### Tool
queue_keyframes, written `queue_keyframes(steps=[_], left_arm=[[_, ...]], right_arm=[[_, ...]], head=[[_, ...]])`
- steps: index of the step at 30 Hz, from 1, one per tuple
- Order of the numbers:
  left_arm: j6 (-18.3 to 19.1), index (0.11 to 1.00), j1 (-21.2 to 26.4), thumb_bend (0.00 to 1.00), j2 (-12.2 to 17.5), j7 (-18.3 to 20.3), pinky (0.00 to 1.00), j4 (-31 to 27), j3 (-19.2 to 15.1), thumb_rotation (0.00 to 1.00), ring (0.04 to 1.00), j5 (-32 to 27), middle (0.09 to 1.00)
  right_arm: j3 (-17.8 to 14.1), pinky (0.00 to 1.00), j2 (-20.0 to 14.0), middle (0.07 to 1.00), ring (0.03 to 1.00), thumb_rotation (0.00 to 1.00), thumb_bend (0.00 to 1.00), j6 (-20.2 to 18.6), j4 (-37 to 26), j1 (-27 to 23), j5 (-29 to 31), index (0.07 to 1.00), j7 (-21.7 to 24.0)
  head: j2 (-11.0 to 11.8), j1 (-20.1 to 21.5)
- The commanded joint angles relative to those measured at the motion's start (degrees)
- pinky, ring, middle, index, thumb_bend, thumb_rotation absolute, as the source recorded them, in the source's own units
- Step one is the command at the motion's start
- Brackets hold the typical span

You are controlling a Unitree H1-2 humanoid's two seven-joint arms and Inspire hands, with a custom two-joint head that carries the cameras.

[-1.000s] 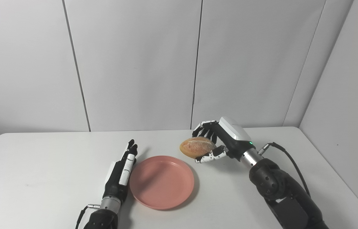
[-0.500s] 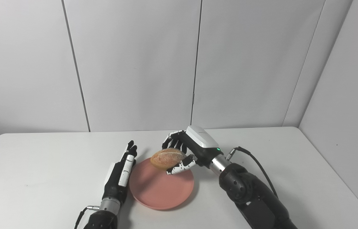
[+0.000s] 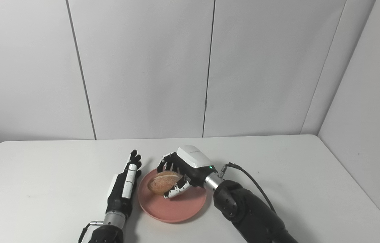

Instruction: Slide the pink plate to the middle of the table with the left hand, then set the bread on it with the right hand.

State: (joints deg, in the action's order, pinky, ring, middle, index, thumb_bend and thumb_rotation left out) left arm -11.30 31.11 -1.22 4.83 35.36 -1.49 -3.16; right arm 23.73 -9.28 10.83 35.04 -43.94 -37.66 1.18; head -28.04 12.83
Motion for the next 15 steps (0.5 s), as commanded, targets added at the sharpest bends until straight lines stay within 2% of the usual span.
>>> queue_keyframes(steps=[1, 10, 14, 15], left_arm=[[-0.38, 1.000, -0.45, 0.68, -0.57, -0.09, 0.99, -0.05, 0.03, 1.00, 0.996, -0.59, 1.000], [0.05, 1.000, -0.43, 0.68, -0.51, -0.23, 0.99, -0.28, -0.15, 1.00, 0.994, -1.05, 1.000], [0.06, 1.000, -0.42, 0.68, -0.37, 0.03, 0.99, -0.31, 0.07, 1.00, 0.996, -1.08, 1.000], [0.05, 1.000, -0.42, 0.68, -0.34, 0.09, 1.00, -0.32, 0.11, 1.00, 0.998, -1.06, 1.000]], right_arm=[[0.13, 0.31, -0.45, 0.443, 0.386, 0.00, 0.52, 1.86, -0.62, -3.44, -0.55, 0.525, -1.21], [0.99, 0.32, -0.96, 0.446, 0.405, 0.00, 0.52, 0.70, -1.73, -3.43, -1.34, 0.527, 0.41], [0.98, 0.40, -1.57, 0.470, 0.492, 0.00, 0.52, 1.68, -2.32, -3.45, -1.22, 0.516, 0.42], [0.96, 0.47, -1.73, 0.586, 0.576, 0.09, 0.52, 2.18, -2.46, -3.40, -1.11, 0.505, 0.32]], head=[[-0.09, -0.13], [-0.49, 0.19], [-0.51, 0.28], [-0.51, 0.28]])
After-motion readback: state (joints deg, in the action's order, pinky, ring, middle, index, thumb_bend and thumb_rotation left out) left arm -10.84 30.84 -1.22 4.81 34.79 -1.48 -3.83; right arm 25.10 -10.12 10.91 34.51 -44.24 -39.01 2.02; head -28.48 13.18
